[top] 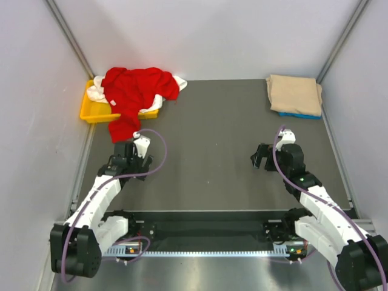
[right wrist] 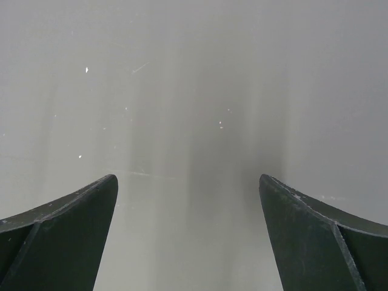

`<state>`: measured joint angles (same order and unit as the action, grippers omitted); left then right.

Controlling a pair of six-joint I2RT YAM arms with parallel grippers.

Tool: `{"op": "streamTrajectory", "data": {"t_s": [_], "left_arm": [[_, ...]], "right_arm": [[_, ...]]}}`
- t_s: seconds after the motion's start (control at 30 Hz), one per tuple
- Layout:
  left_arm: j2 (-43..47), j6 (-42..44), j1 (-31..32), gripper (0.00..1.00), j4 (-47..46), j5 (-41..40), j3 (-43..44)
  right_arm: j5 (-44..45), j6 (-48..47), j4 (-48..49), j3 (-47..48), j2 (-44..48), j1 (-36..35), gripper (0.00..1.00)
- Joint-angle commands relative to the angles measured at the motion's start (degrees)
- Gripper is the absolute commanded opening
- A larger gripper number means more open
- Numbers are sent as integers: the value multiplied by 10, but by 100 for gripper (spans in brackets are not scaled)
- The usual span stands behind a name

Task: Fold and stack the t-shirts
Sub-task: Grab the tshirt from the pile

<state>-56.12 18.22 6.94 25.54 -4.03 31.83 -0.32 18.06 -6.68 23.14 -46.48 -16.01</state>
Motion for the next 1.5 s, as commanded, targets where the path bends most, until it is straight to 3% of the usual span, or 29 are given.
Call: {"op": "streamTrajectory", "data": {"t_s": [0.0,0.1,0.13,0.17,0.23,0.27,0.33,0.37,0.4,0.43,0.47,0.53,0.6,0.73,0.83,0.87,0.93,0.97,1.0,1.13,1.33,1.47], "left_arm": [[22,-4,-3,91,9,13,41],[-16,58,-2,99,62,109,152],[-42,70,-2,99,64,101,191],[-79,72,-1,99,67,82,290],[-219,74,-16,99,64,-10,405],[-269,74,-28,99,56,-18,518],[-418,56,-52,99,62,-27,636],[-470,51,-55,99,78,-29,761],[-571,33,-60,97,109,-28,825],[-620,24,-61,96,126,-28,886],[-665,16,-62,96,139,-31,1000],[-779,2,-63,93,149,-33,1116],[-831,-4,-63,93,91,-17,1126],[-845,-39,-62,94,-11,37,1046],[-870,-64,-62,88,-10,102,1062],[-882,-67,-61,64,-5,104,1068],[-884,-72,-62,31,-5,93,1067],[-880,-72,-61,11,-3,91,1066],[-874,-75,-61,0,-3,90,1062],[-801,-81,-61,0,-8,97,993],[-610,-71,-61,0,22,117,912],[-435,-71,-57,0,85,220,881]], "right_arm": [[1,-4,9,10,16,-7,100],[1,-4,10,9,20,-7,100],[1,-7,10,13,18,-7,100],[1,-7,8,16,13,-7,100],[1,-8,0,28,6,-7,100],[1,-8,-1,32,-4,-7,100],[1,-1,3,39,-12,-7,100],[1,2,7,40,-16,-7,100],[1,6,15,40,-17,-7,100],[1,7,18,39,-19,-8,100],[1,7,19,39,-24,-8,100],[16,5,18,43,-29,-8,100],[18,3,14,47,-38,-9,100],[31,0,-2,54,-51,-10,100],[37,-2,-11,53,-52,-10,100],[40,-2,-13,51,-49,-10,100],[45,-3,-15,46,-43,-10,100],[50,-3,-16,44,-37,-10,100],[51,-3,-15,43,-34,-10,100],[50,-4,-15,40,-28,-10,100],[30,4,-27,57,-20,-11,100],[-19,4,-26,66,19,-12,100]]}}
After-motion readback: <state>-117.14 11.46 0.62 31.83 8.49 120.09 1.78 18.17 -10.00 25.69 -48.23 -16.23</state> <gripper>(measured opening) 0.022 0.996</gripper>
